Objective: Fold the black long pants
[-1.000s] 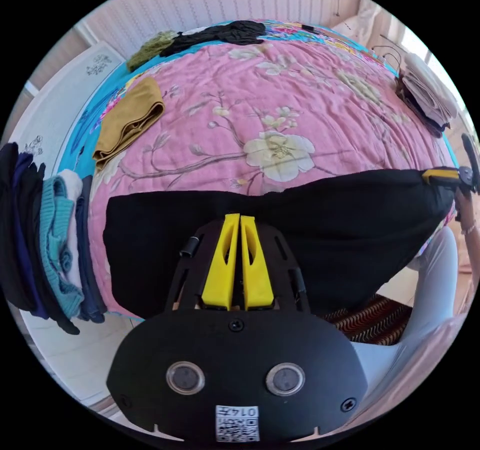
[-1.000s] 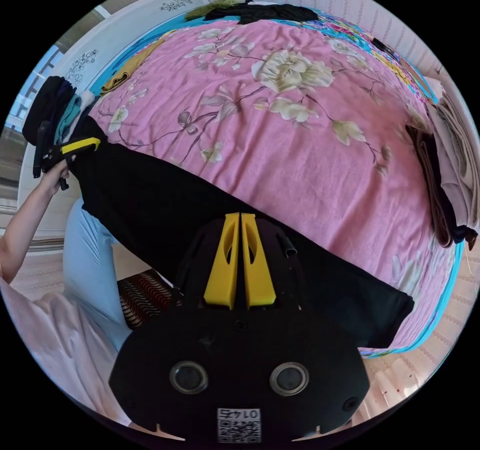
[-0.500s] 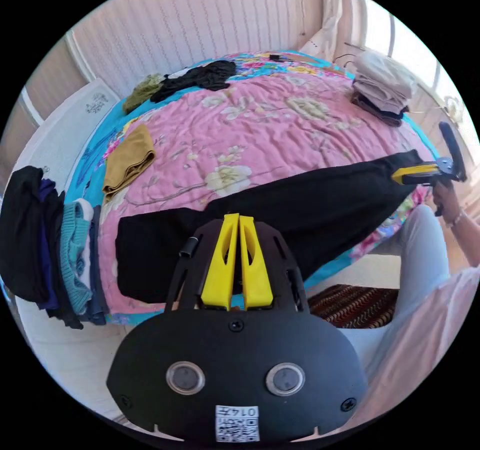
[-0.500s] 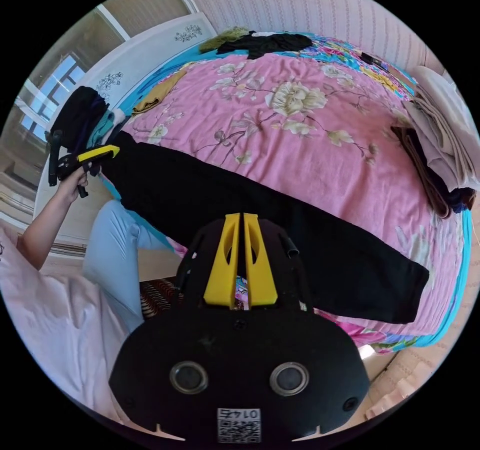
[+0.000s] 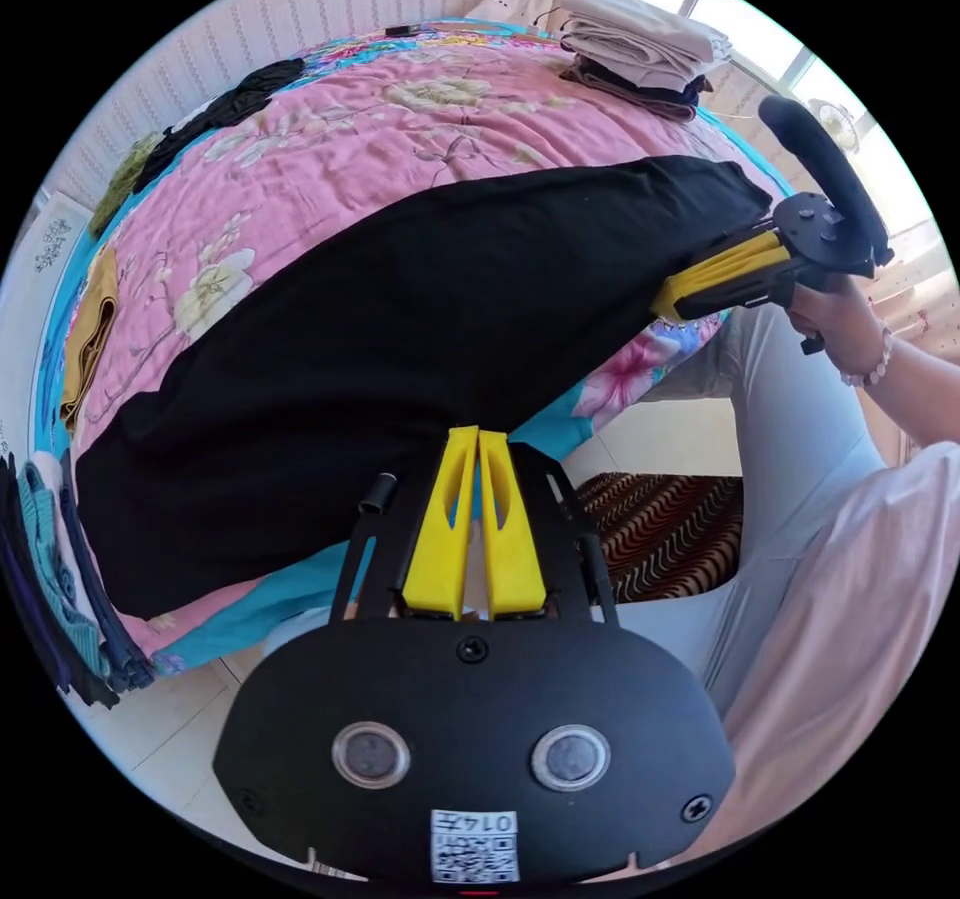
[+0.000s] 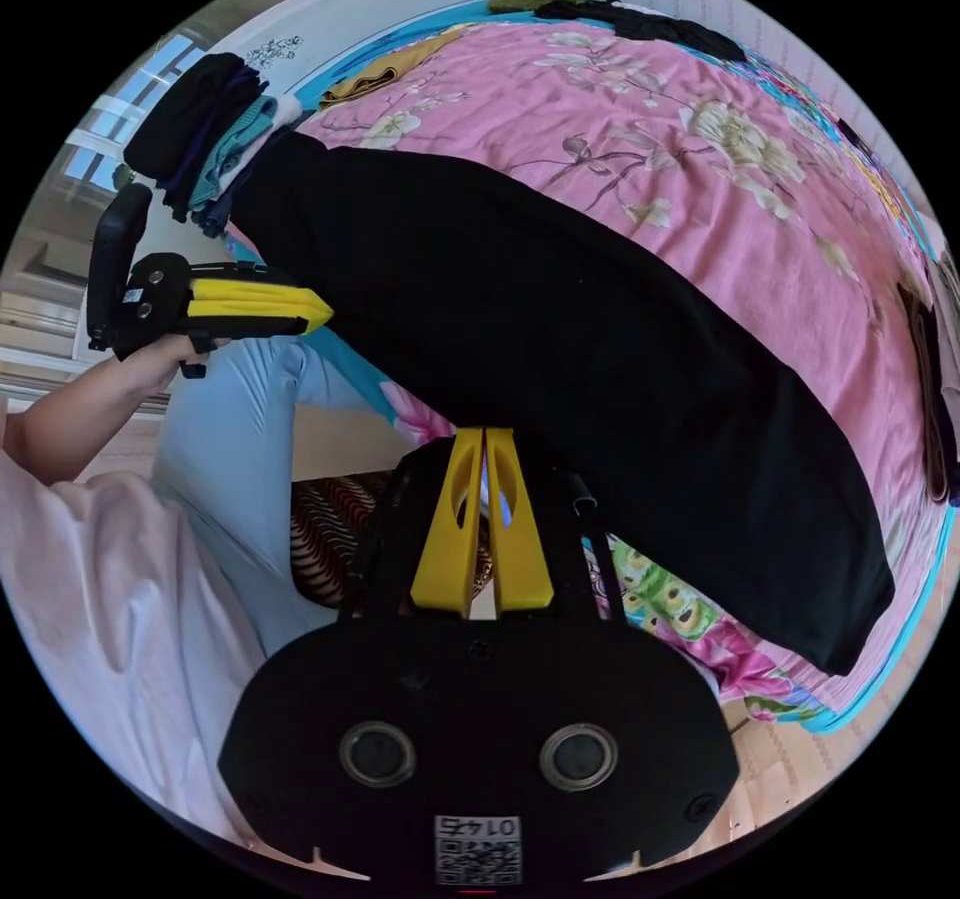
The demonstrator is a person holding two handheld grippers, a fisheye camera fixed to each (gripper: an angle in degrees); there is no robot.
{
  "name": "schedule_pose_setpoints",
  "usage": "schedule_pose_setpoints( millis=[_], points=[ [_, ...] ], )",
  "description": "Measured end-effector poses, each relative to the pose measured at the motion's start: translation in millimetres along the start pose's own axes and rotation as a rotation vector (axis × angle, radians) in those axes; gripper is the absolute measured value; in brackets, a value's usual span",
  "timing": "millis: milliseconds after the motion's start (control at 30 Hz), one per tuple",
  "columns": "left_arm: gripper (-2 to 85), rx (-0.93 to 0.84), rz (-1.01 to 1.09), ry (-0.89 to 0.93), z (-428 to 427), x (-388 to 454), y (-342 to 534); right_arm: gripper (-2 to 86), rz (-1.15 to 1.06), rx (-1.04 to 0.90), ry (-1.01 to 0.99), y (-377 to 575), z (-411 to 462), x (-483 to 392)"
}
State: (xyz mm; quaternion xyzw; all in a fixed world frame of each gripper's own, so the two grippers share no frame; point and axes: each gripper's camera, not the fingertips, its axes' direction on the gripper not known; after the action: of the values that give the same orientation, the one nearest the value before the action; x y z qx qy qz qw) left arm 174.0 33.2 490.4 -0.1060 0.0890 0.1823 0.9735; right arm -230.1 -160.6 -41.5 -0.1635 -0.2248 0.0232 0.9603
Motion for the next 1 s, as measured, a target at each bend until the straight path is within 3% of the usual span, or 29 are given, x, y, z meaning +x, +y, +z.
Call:
schedule_pose_setpoints(
  millis=[167, 267, 467, 567, 600, 633, 767, 867, 933, 1000],
  points=[
    [-1.0, 0.049, 0.036, -0.011, -18, 12, 9, -0.3, -0.044, -0.041, -0.052, 5, -29, -2],
    [-1.0, 0.133, 0.106, -0.048, -31, 33, 10, -0.3, -0.132, 0.015, 0.031, 7, -68, -17],
    [-1.0, 0.199, 0.141, 0.003, 22, 67, -37, -0.3, -0.173, 0.141, 0.132, -66, -109, -26],
    [-1.0, 0.073, 0.173, -0.013, 82, 77, -47, -0.3, -0.175, 0.024, 0.215, -100, -84, -25],
    [-1.0, 0.120, 0.173, -0.022, 86, 78, -43, -0.4, -0.173, -0.057, 0.216, -107, -63, -18],
    [-1.0, 0.146, 0.174, -0.031, 91, 80, -39, -0.4, -0.170, 0.037, 0.211, -101, -72, -13],
    [-1.0, 0.134, 0.184, -0.007, 92, 88, -41, -0.5, -0.182, -0.061, 0.166, -104, -109, 2],
    [-1.0, 0.108, 0.161, -0.008, 118, 89, -41, -0.5, -0.156, 0.061, 0.166, -102, -163, 14],
    [-1.0, 0.136, 0.158, 0.008, 134, 89, -39, -0.4, -0.132, -0.052, 0.177, -107, -150, 35],
    [-1.0, 0.106, 0.141, 0.041, 138, 89, -44, -0.5, -0.092, 0.020, 0.131, -98, -172, 52]
  ],
)
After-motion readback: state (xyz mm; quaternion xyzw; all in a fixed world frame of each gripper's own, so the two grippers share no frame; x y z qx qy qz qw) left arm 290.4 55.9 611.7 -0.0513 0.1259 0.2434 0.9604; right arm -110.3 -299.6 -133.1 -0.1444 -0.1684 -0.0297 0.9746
